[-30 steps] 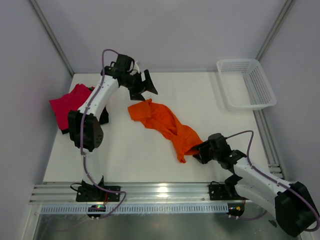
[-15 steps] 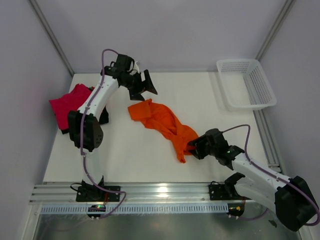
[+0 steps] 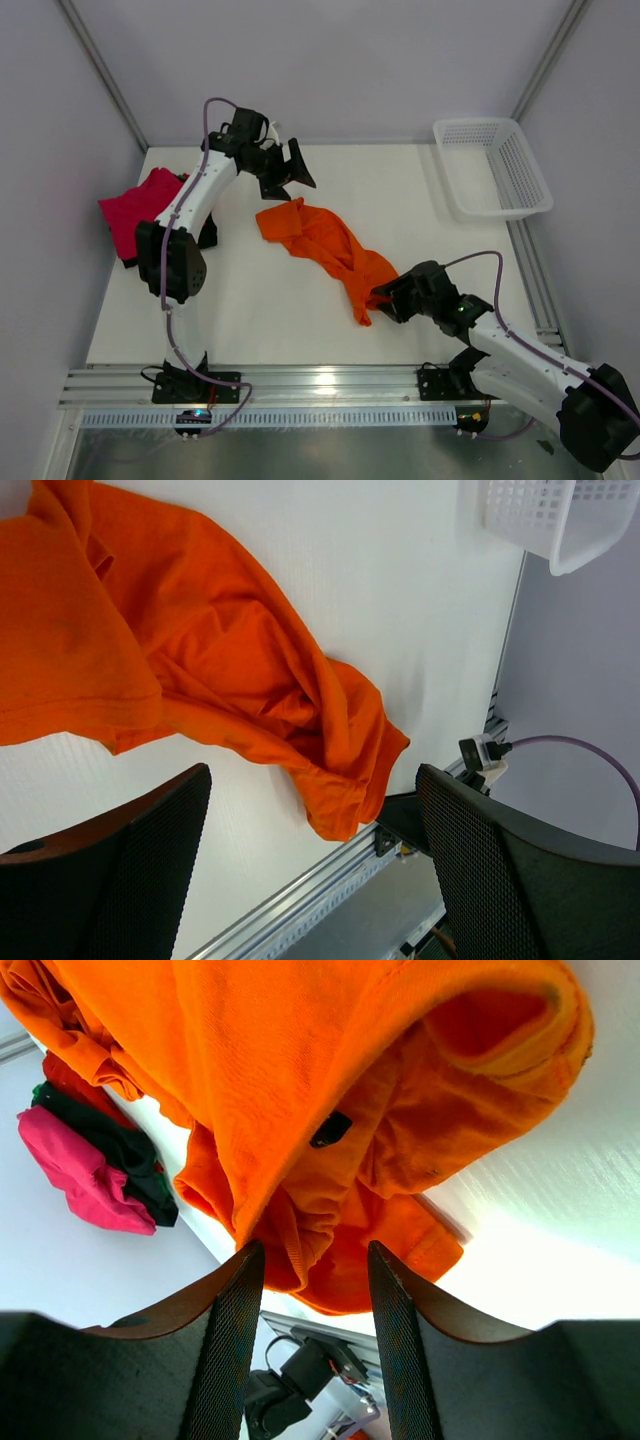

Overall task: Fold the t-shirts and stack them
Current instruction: Flatten out the tshirt

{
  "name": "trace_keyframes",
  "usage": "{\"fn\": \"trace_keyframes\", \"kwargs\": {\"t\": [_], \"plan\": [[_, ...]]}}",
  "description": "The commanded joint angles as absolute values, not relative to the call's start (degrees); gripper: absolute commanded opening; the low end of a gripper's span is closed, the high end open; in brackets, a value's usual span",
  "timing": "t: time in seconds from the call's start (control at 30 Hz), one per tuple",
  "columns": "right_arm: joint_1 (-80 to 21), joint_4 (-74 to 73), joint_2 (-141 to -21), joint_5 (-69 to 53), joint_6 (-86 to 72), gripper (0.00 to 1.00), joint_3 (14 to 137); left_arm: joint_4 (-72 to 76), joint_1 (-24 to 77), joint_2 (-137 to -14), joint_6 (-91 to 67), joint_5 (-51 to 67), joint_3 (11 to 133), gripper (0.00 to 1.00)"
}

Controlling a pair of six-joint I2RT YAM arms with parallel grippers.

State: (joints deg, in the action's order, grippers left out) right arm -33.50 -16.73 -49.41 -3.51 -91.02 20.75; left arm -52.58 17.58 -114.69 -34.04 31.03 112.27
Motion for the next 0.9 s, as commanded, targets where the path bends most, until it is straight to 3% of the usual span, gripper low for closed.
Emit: {"fn": "trace_keyframes", "kwargs": {"t": [0.0, 0.5, 0.87], "plan": [[-34.45, -16.61, -49.83, -2.55, -91.85, 0.5, 22.5, -51.24, 17.23, -114.17, -33.49, 31.99, 112.41, 0.85], [-37.09, -22.41, -44.21, 2.28, -93.69, 0.5, 23.91, -50.19, 17.31, -115.05, -34.45, 33.66, 111.97, 0.85], [-37.27, -18.73, -47.37, 3.08, -94.04, 0.5, 20.83, -50.97, 17.31, -114.35, -33.4, 32.96, 111.71, 0.85]]}}
